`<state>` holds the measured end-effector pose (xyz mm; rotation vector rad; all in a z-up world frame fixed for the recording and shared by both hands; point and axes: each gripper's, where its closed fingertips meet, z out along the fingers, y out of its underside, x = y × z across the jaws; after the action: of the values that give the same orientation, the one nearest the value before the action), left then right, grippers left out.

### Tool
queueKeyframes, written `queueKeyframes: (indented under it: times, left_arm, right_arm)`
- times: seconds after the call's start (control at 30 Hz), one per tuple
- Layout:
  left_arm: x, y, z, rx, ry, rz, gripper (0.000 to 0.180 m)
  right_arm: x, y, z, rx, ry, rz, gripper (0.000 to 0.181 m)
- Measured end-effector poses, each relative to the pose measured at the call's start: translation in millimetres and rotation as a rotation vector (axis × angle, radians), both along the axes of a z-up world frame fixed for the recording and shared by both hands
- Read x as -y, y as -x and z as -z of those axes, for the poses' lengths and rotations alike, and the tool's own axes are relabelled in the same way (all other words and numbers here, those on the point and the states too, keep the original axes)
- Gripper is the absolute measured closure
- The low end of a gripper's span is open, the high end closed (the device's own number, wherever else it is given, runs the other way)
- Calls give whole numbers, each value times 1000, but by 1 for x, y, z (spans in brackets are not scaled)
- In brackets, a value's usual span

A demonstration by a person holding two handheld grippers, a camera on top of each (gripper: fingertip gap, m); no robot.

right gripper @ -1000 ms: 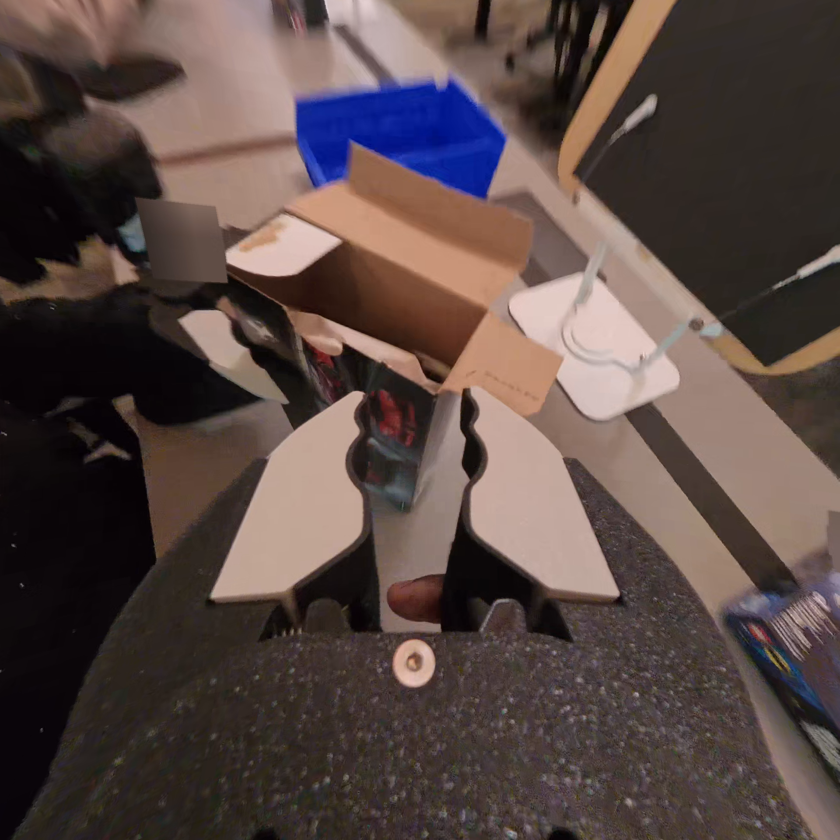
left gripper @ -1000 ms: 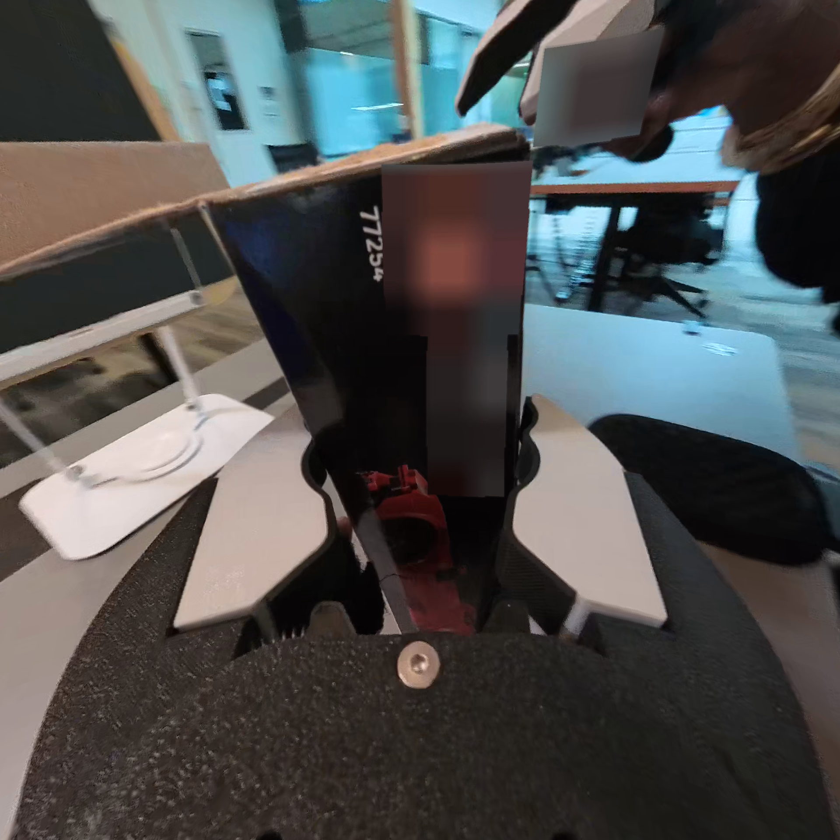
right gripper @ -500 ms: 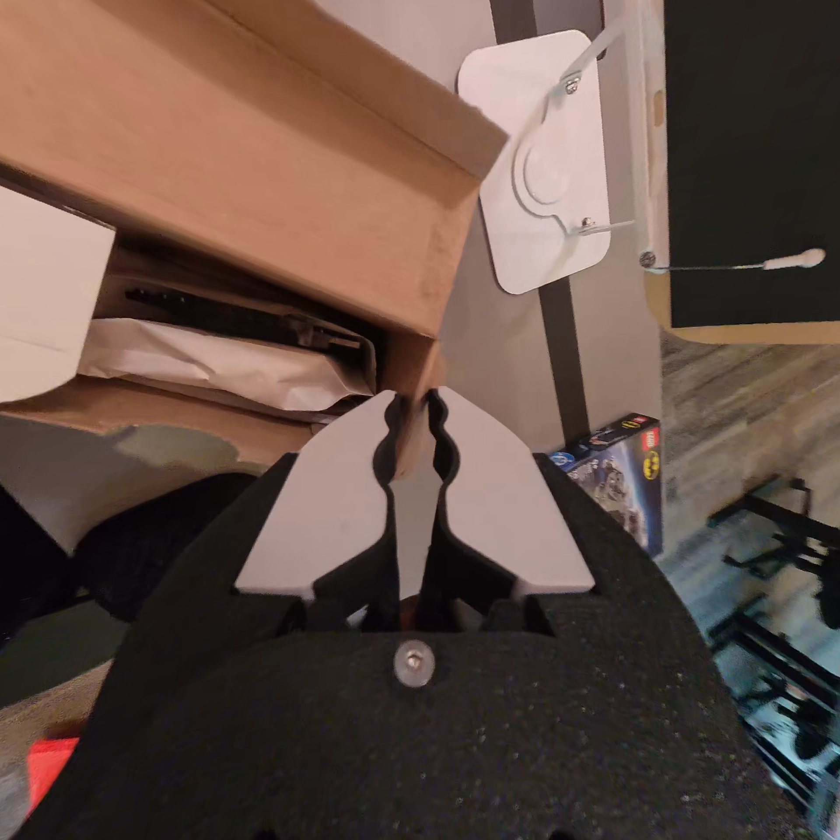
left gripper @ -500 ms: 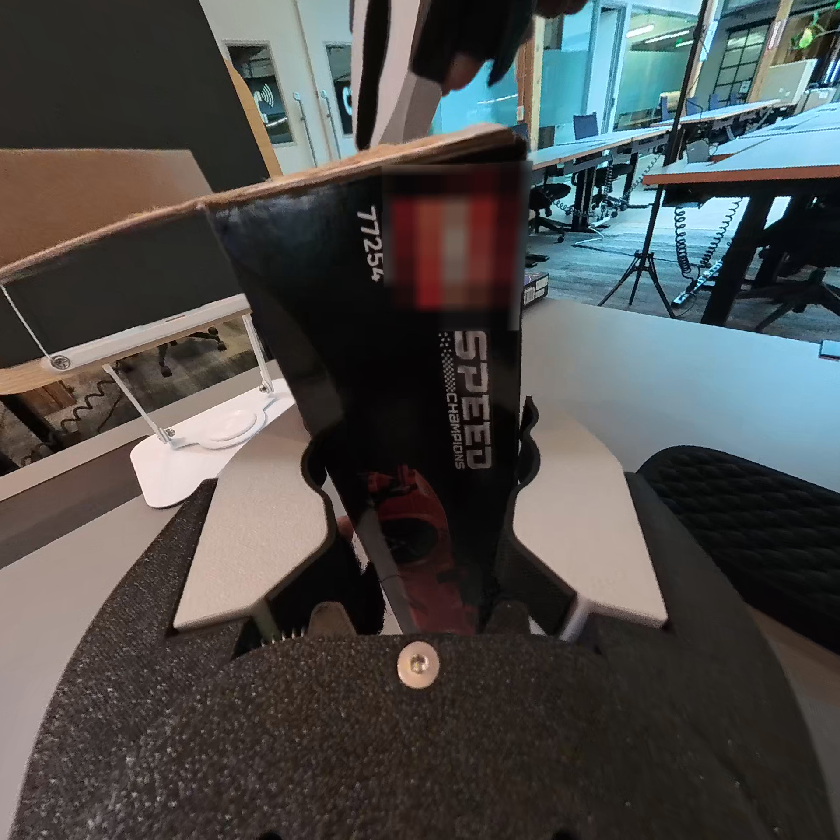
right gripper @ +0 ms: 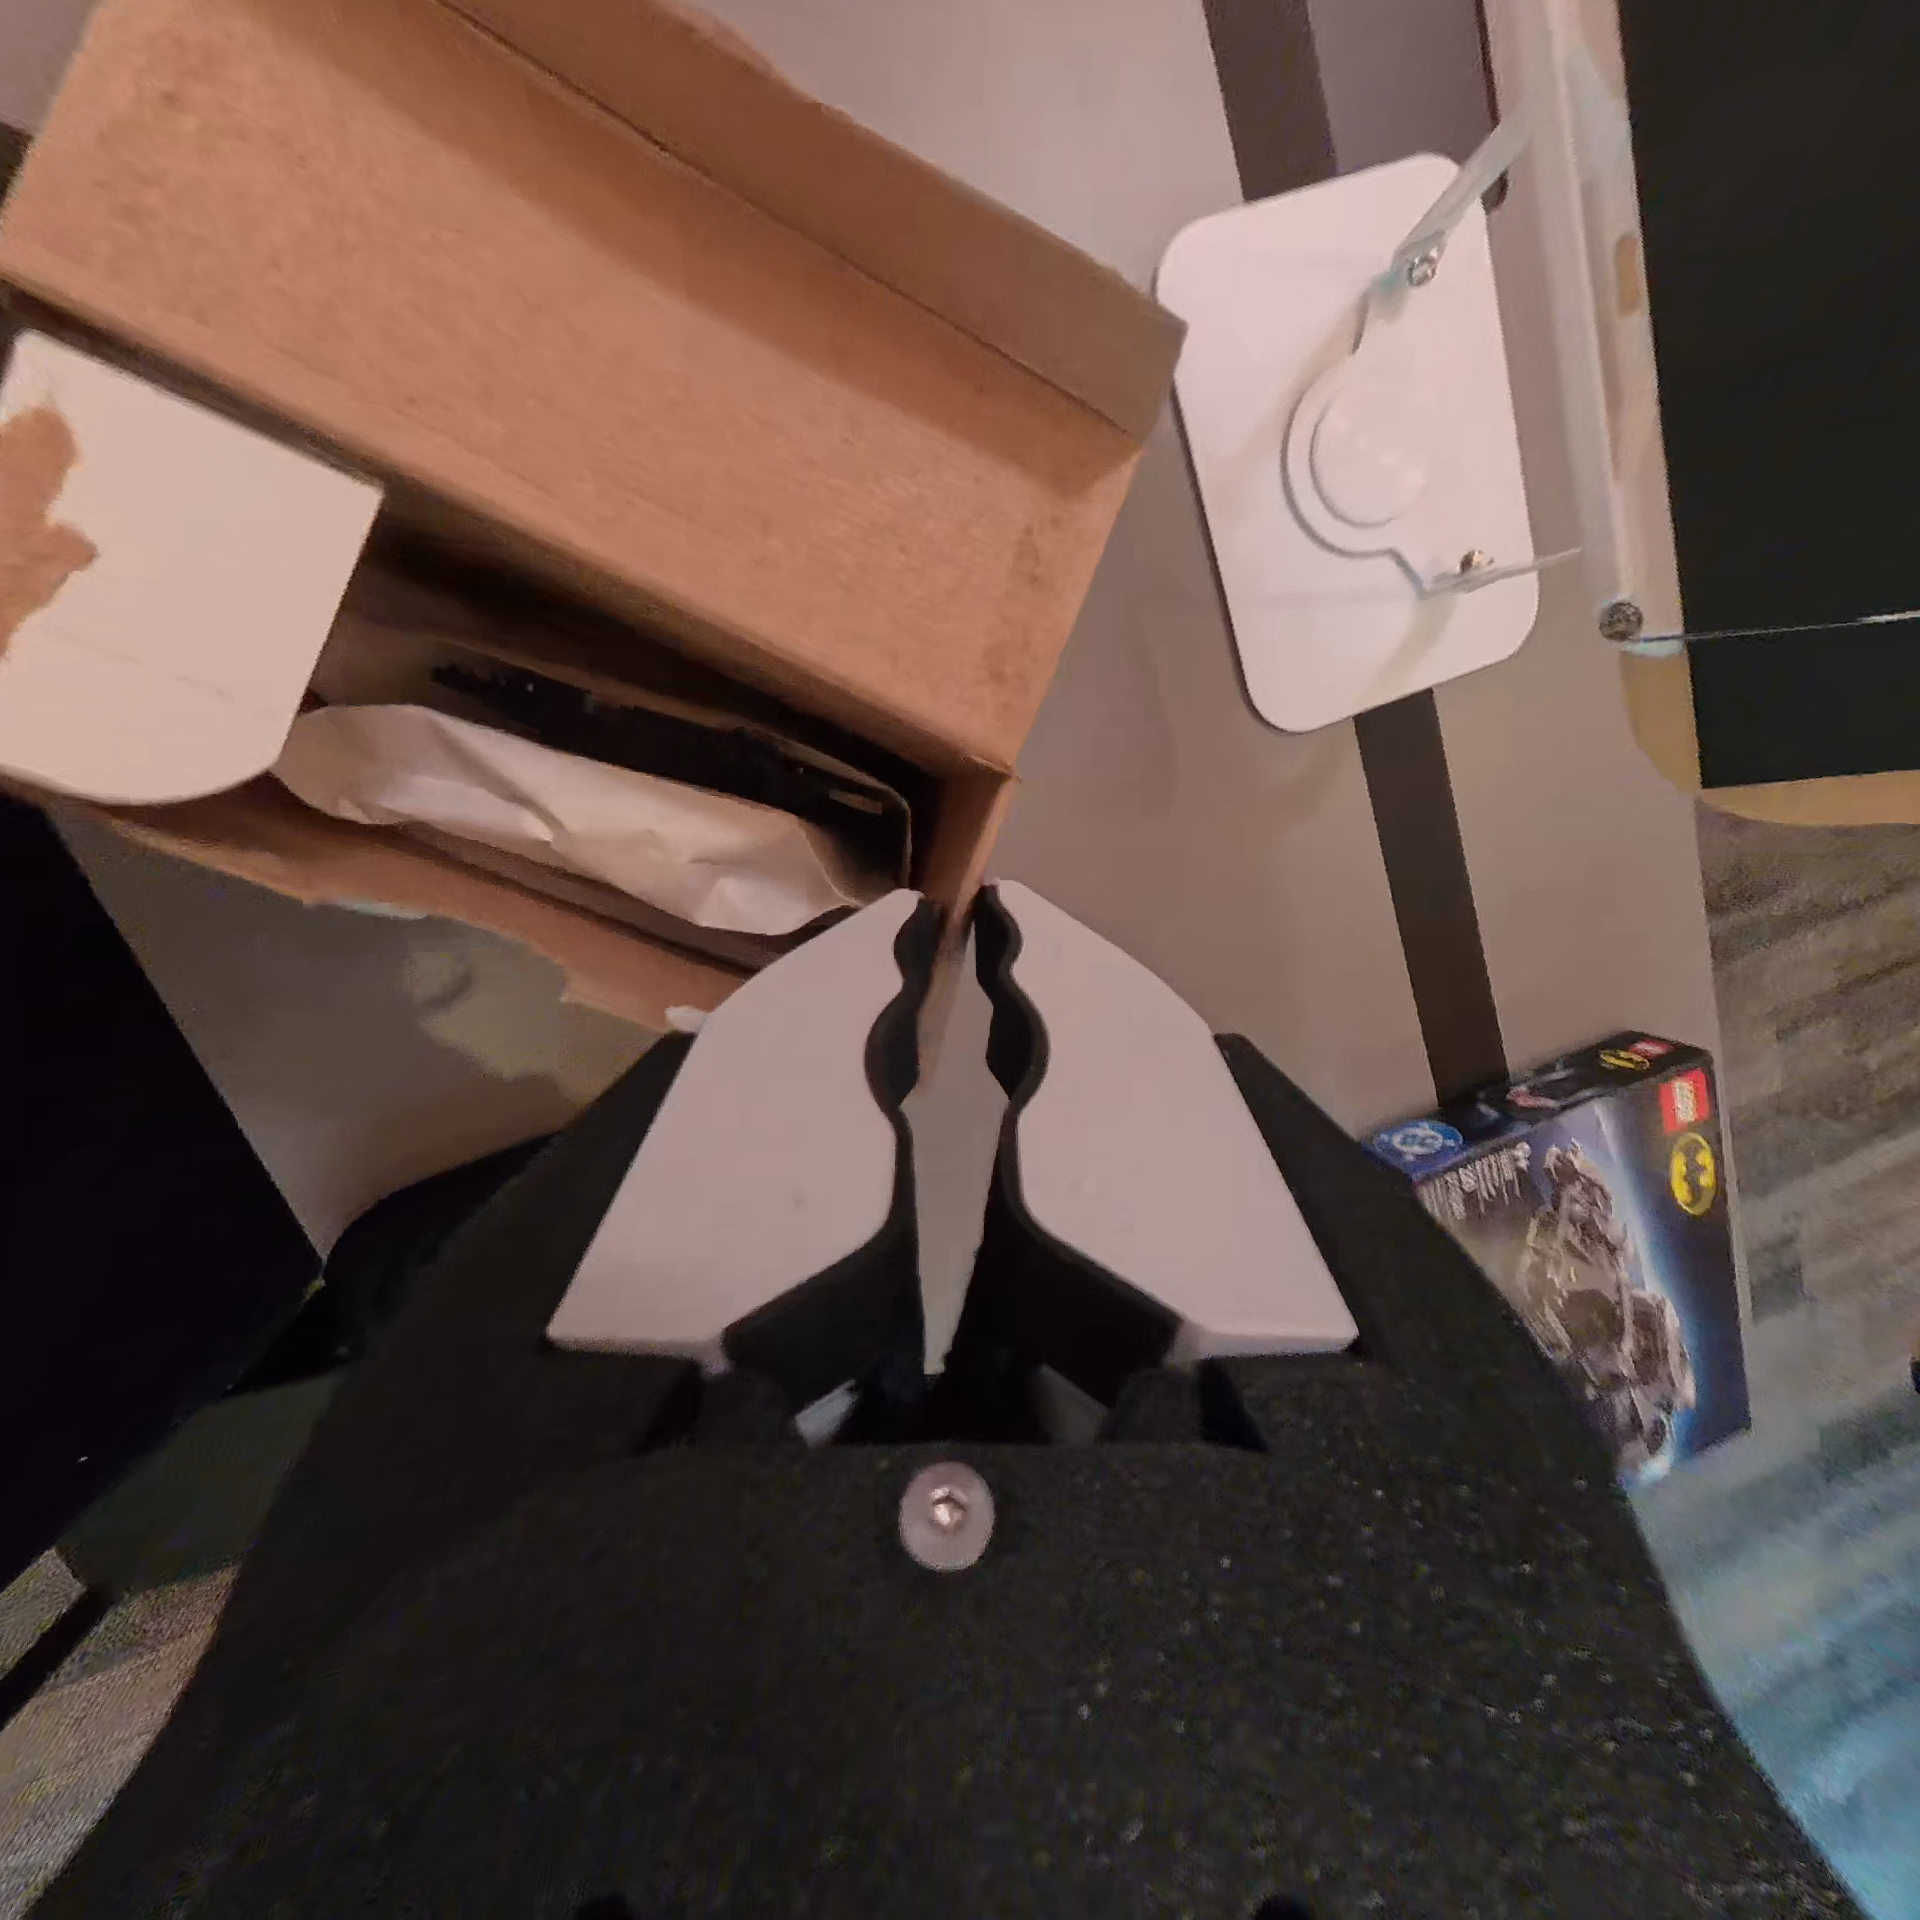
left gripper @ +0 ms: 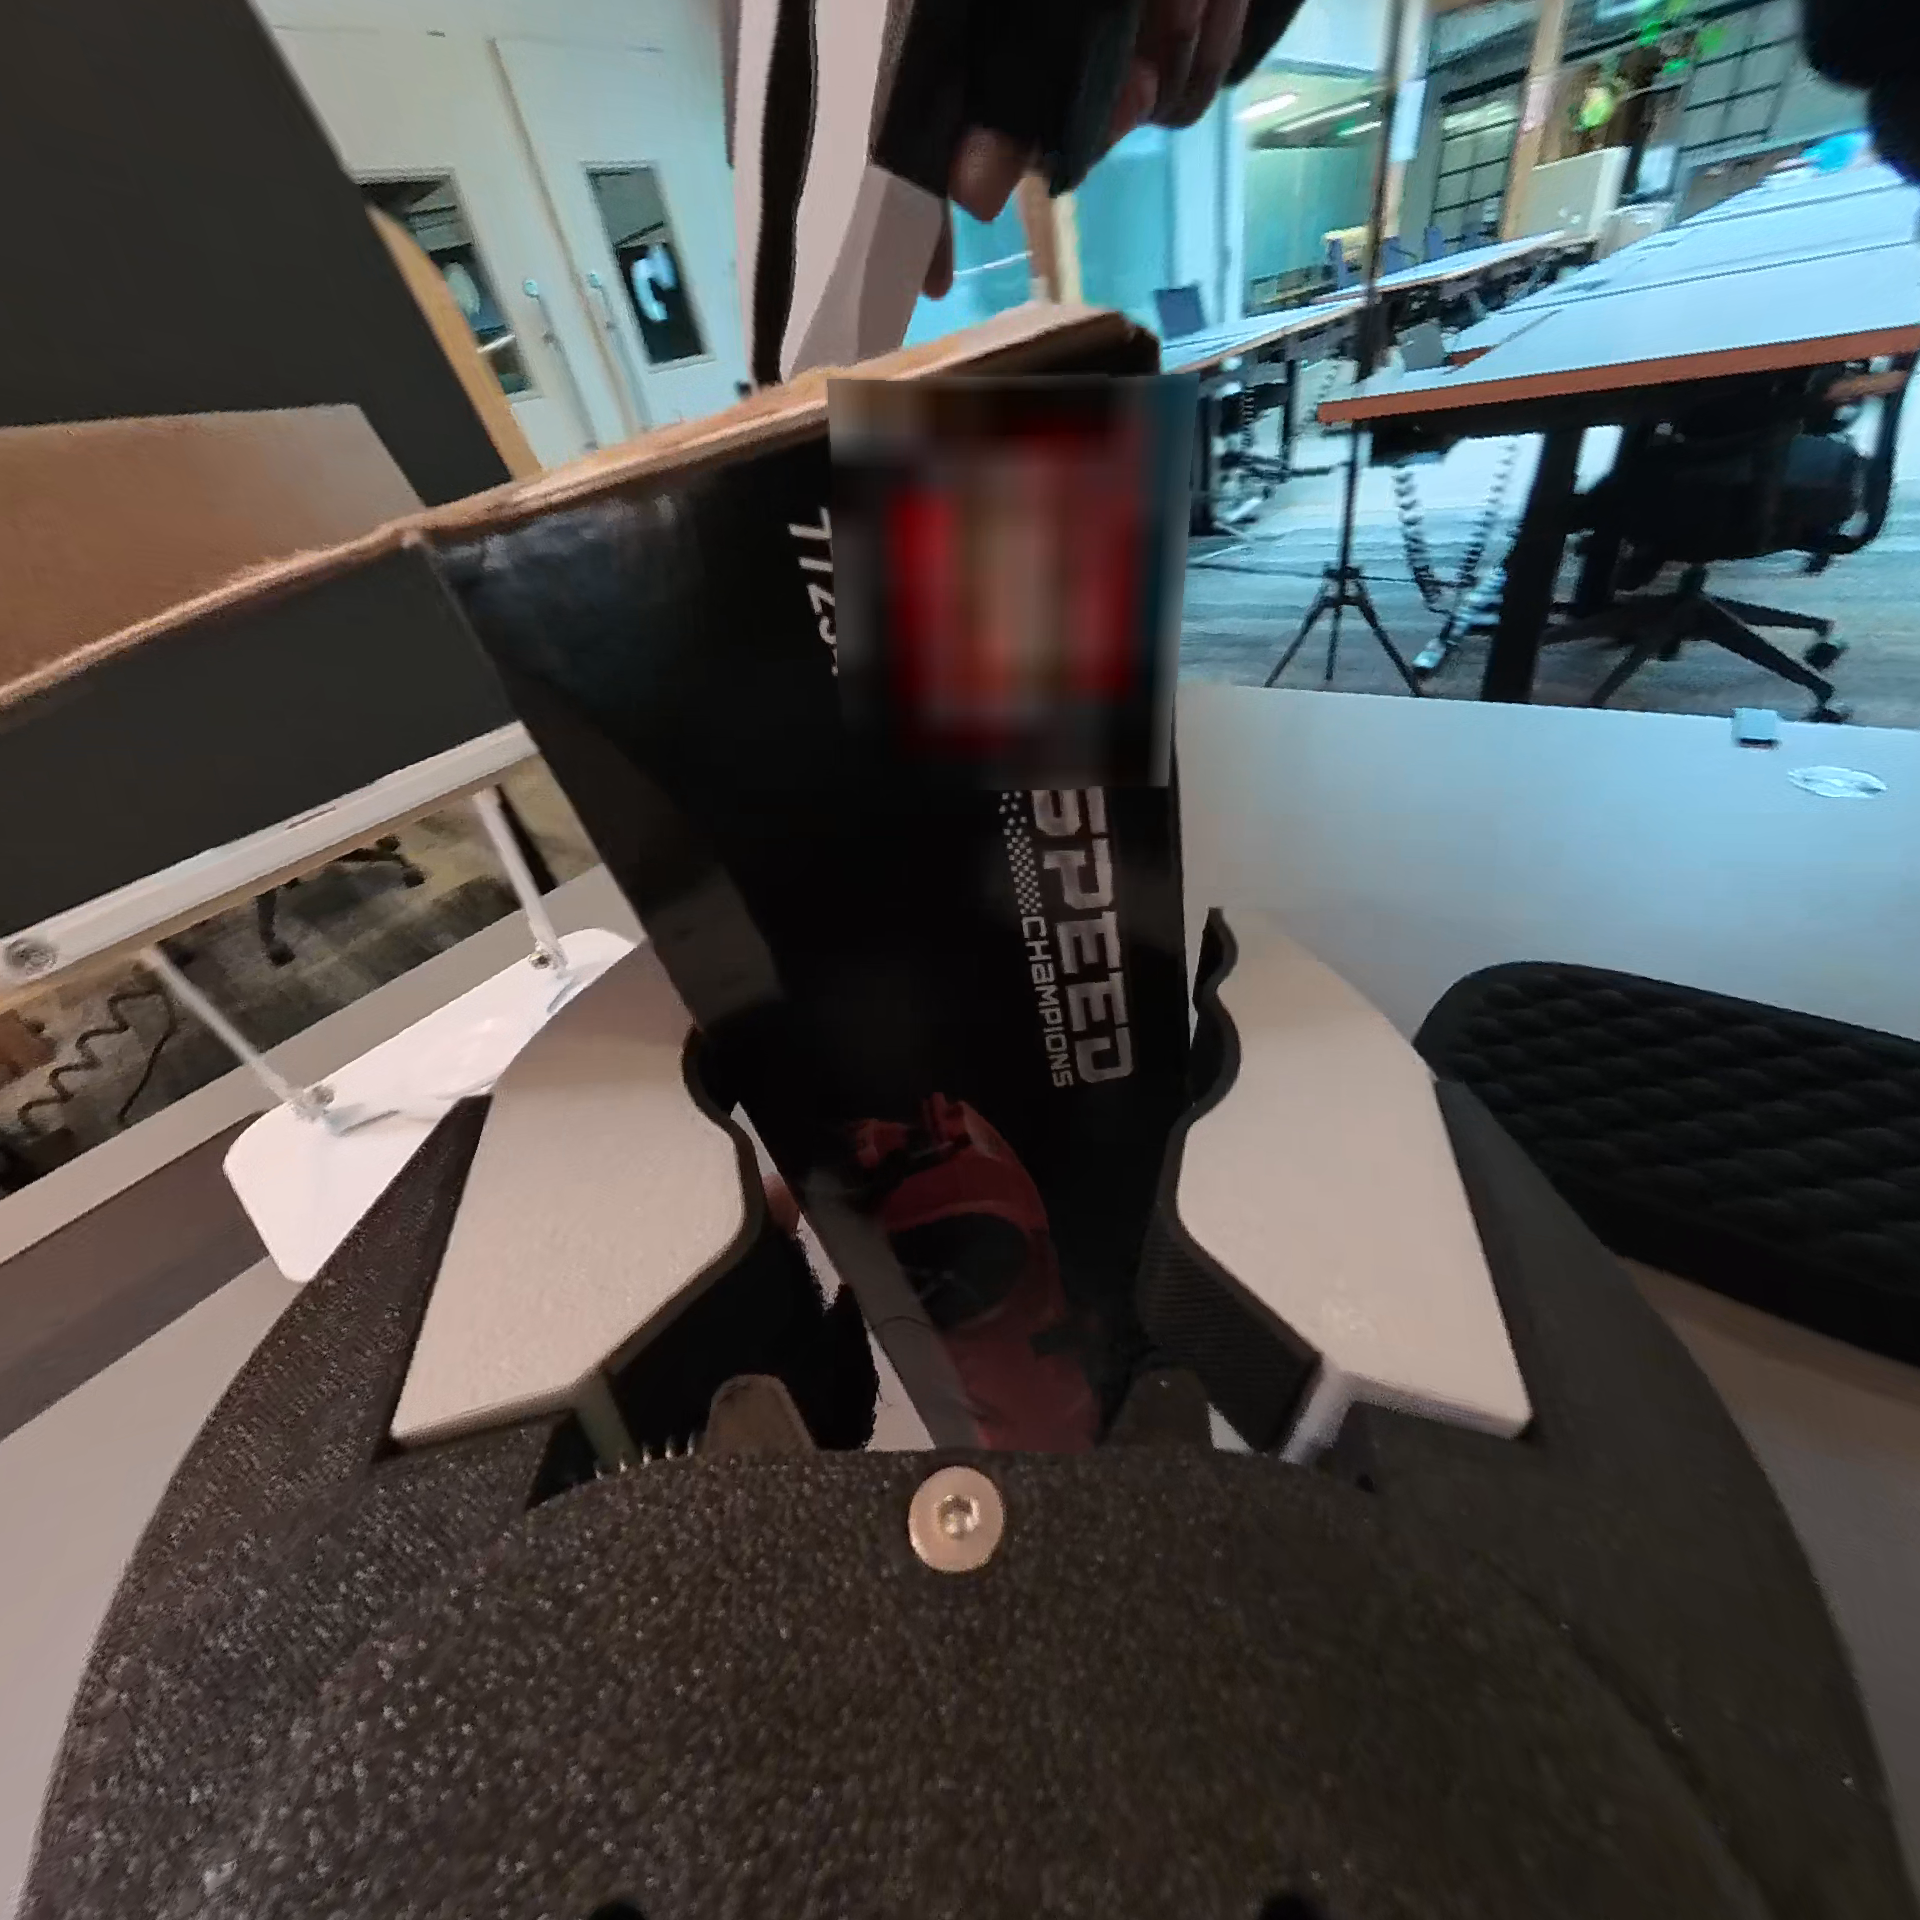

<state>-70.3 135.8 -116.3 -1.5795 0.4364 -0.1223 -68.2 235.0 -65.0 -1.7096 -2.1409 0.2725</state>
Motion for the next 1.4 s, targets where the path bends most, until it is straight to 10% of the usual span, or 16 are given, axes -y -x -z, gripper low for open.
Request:
queueKeyframes:
  times: [0.13,0.43,0.6,0.87,1.13,1.4]
  left_arm:
    - [7,6,0,11,0,194,94]
    - [43,15,1,63,44,828,95]
    - [45,18,1,68,72,946,96]
    - [40,17,-4,148,10,892,95]
    - [41,14,1,83,58,824,95]
    - [75,76,-96,-372,76,554,109]
  right_arm:
    - [14,-18,-16,-151,127,-91,135]
    - [75,-79,-31,-794,329,-549,114]
    - [84,-89,-9,-1076,112,-645,108]
    - [93,-50,59,-1035,411,-313,36]
    - [105,-21,57,-1084,412,-376,105]
    - [107,-21,57,-1098,417,-399,106]
